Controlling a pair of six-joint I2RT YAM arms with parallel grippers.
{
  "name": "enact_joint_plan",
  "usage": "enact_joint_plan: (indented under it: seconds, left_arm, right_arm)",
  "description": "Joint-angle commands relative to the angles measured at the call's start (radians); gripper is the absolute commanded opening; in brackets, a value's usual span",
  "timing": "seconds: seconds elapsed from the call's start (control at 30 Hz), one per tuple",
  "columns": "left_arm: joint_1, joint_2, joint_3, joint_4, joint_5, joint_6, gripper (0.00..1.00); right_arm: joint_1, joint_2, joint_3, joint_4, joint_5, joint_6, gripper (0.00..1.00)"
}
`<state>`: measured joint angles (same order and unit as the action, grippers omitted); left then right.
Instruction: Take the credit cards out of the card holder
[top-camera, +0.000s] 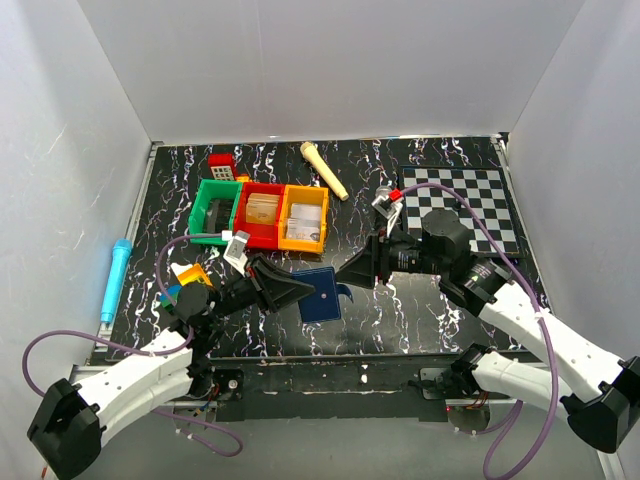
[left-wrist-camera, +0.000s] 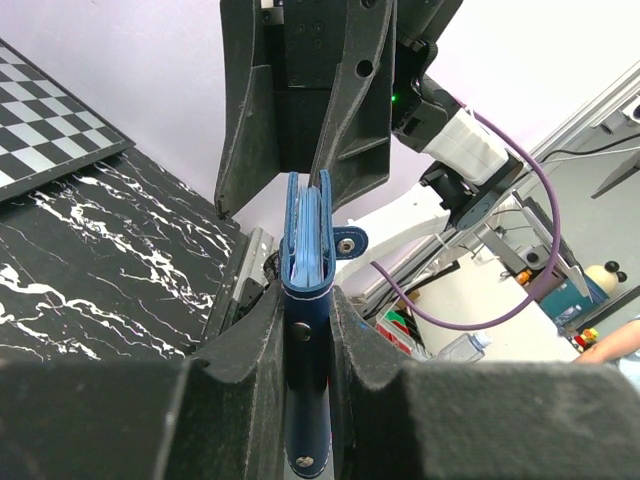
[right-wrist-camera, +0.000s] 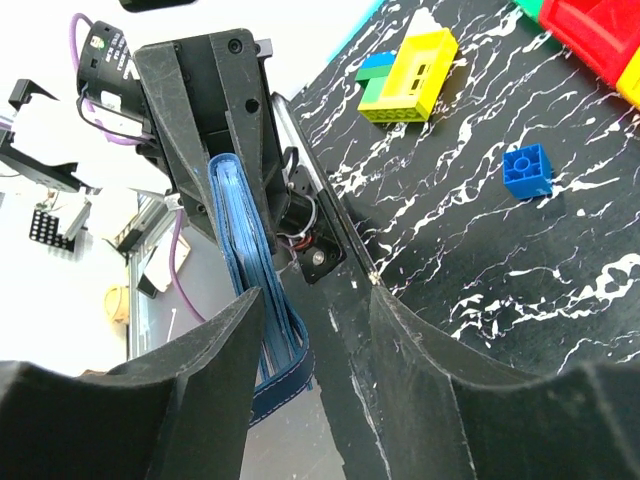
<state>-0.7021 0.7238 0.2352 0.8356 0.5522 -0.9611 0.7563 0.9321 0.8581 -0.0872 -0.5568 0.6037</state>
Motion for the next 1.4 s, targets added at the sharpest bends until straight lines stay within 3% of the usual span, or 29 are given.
enact_joint_plan:
  seconds: [0.0,0.47,0.87,0.97,1.07,1.17,1.27,1.37]
  left_arm:
    - [0.003,0.006,0.006,0.028,0.006,-0.004,0.0]
    - [0.004,0.026,0.032,0.011,-0.009,-0.001,0.0]
    - [0.004,0.129,0.067,0.134,0.04,-0.056,0.0]
    - [0.004,0.14,0.072,0.142,0.032,-0.057,0.0]
    - [0.004,0.143,0.075,0.14,0.028,-0.054,0.0]
    - [0.006,0.129,0.076,0.109,0.017,-0.041,0.11]
    - [0.006,0.1,0.078,0.042,-0.011,-0.018,0.3]
    - [0.004,0.059,0.079,-0.032,-0.054,0.01,0.36]
  right_arm:
    - [0.0,-0.006,-0.021,0.078,-0.069,0.024,0.56]
    - [0.001,0.062,0.005,0.161,-0.259,0.051,0.58]
    - [0.018,0.112,0.039,0.122,-0.278,0.03,0.52]
    - [0.023,0.123,0.041,0.124,-0.284,0.031,0.45]
    - [0.023,0.122,0.041,0.127,-0.284,0.031,0.31]
    - [0.023,0.114,0.044,0.113,-0.275,0.021,0.18]
    - [0.023,0.109,0.045,0.104,-0.272,0.015,0.11]
    - [0.023,0.105,0.045,0.089,-0.262,0.004,0.03]
